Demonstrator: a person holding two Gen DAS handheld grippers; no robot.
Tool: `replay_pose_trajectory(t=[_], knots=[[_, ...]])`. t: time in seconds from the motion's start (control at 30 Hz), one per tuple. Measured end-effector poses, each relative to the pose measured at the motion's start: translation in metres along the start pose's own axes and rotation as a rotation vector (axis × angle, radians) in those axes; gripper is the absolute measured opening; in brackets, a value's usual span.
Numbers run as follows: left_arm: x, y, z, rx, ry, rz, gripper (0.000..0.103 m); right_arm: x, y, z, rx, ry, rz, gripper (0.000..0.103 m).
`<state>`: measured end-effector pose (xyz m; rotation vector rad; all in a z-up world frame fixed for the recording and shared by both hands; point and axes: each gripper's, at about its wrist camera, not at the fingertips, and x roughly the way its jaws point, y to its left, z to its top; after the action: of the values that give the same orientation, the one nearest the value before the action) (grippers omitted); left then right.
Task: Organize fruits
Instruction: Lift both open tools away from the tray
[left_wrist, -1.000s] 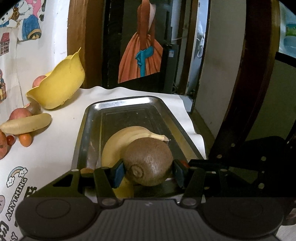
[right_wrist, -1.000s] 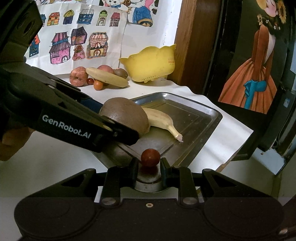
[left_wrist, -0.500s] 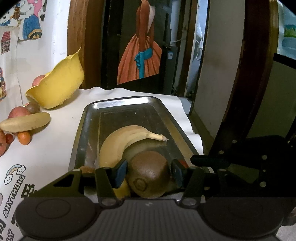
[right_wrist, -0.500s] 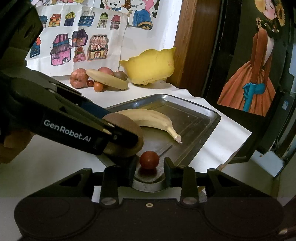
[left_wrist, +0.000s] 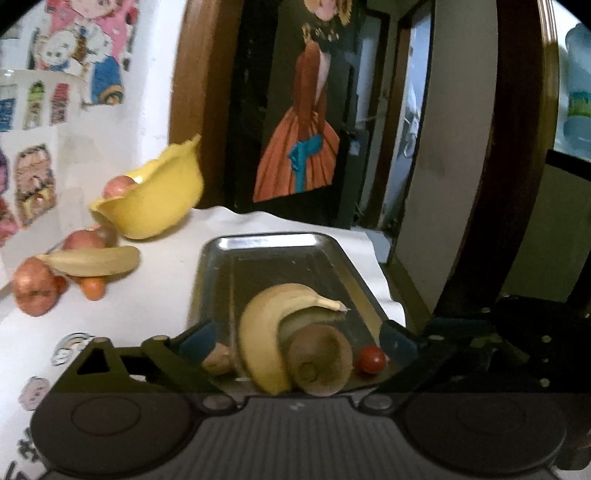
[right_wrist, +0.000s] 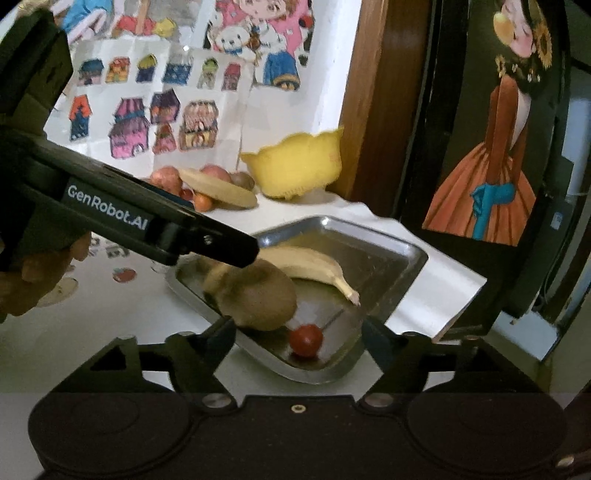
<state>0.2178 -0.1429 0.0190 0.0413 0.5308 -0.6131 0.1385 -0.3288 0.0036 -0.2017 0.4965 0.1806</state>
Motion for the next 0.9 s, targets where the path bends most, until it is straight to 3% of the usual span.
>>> replay_pose_trajectory(t=[0.27, 0.6, 0.9], knots=[[-0.066, 0.037, -0.014, -0.062, -0.068, 0.053, 0.102, -0.033, 0.038, 0.018, -0.009, -0.065, 0.03, 0.102], [-0.156, 0.086, -0.039, -0.134, -0.141, 0.17, 0.103, -0.066, 0.115, 0.039, -0.03, -0.109, 0.118, 0.102], [-0.201, 0.115, -0.056, -0.144, -0.145, 0.277, 0.103, -0.083, 0.168, 0.055, -0.066, -0.147, 0.236, 0.102]])
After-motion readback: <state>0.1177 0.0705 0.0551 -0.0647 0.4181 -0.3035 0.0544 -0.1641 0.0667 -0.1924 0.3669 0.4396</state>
